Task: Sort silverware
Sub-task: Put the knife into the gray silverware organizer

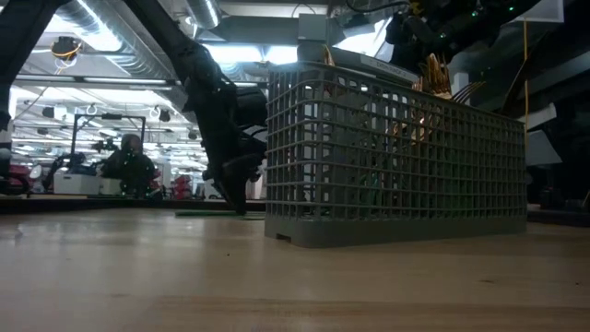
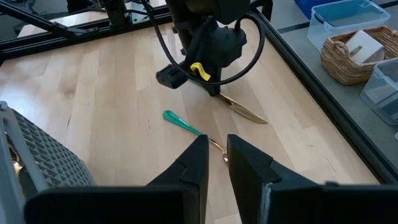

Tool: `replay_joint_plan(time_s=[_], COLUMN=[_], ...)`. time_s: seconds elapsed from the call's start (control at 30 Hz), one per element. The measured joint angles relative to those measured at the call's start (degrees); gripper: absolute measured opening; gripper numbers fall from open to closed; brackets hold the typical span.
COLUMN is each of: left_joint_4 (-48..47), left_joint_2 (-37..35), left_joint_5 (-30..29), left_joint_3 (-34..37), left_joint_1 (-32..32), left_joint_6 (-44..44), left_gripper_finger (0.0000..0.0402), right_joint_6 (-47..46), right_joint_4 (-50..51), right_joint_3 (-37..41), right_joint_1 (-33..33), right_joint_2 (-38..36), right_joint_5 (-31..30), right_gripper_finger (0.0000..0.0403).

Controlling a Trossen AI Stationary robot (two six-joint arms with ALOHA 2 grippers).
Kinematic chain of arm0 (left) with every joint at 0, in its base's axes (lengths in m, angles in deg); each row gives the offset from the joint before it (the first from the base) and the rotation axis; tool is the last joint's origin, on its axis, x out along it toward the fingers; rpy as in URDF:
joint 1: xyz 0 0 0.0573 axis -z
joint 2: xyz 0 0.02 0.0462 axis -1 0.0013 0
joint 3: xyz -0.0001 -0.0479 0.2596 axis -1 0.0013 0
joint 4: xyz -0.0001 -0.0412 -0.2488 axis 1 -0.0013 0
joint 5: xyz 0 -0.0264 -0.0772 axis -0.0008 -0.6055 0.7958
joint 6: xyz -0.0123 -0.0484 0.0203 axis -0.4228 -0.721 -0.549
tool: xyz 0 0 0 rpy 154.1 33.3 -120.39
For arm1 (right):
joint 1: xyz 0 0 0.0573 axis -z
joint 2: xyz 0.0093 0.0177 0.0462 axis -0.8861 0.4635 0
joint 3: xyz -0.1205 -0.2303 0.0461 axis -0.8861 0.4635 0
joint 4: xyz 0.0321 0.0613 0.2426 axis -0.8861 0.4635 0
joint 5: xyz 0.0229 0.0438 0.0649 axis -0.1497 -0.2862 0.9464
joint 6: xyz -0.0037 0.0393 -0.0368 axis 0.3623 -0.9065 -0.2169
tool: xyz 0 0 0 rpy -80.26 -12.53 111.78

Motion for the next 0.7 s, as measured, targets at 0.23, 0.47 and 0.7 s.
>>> replay_joint_plan(time_s=[0.23,0.47,0.7], left_joint_4=[-2.08,-1.53,-1.28], left_joint_2=[-0.01,-0.02,-0.11], left_joint_5=[2.28,4.0,6.32], left_joint_3=[-0.39,-0.39,-0.39], left_joint_1=[-0.04,-0.04,-0.77], left_joint_6=[-0.01,-1.2,-1.96], left_gripper_finger=[0.0037,0.0037,0.0037], right_joint_6=[0.0,0.0,0.0], right_joint_4=[0.09,0.09,0.09], right_joint_3=[0.0,0.0,0.0], right_joint_1=[0.01,0.0,-0.01], right_joint_2=[-0.02,-0.02,-0.02], right_joint_5=[0.0,0.0,0.0], right_gripper_finger=[0.0062,0.0062,0.0062])
